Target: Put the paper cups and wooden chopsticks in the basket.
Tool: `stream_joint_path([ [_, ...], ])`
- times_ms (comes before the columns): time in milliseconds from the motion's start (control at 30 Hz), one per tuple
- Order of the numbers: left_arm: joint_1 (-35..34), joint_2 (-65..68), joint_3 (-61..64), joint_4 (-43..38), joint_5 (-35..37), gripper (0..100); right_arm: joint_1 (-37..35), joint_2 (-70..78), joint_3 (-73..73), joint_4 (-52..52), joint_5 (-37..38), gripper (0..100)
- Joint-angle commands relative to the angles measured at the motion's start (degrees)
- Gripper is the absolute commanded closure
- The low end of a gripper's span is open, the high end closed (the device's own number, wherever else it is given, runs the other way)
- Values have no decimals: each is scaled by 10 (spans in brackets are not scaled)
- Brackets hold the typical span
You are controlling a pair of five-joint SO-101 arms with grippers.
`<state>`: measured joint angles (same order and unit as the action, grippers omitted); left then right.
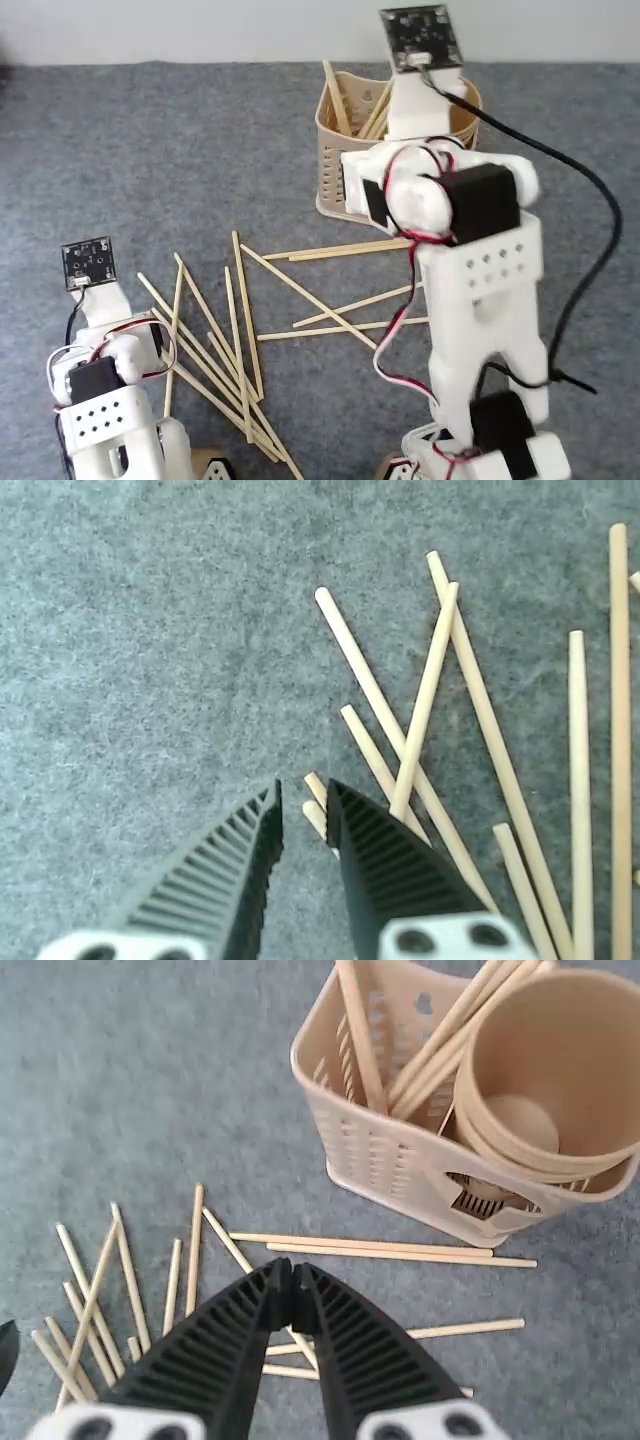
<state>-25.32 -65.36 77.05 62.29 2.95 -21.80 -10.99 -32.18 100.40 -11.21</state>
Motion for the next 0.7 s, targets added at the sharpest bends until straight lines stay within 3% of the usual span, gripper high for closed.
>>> stream_joint_path([
  [0, 3, -13, -28, 34, -6, 929, 12, -73, 66, 24, -16, 991],
  [333, 2, -9, -226, 211, -6, 930, 22, -293, 413, -15, -19, 990],
  [500, 3, 6, -308, 271, -6, 931, 48, -417, 615, -108, -20, 990],
  [667, 3, 140, -380, 301, -6, 931, 85, -552, 809, -213, -19, 990],
])
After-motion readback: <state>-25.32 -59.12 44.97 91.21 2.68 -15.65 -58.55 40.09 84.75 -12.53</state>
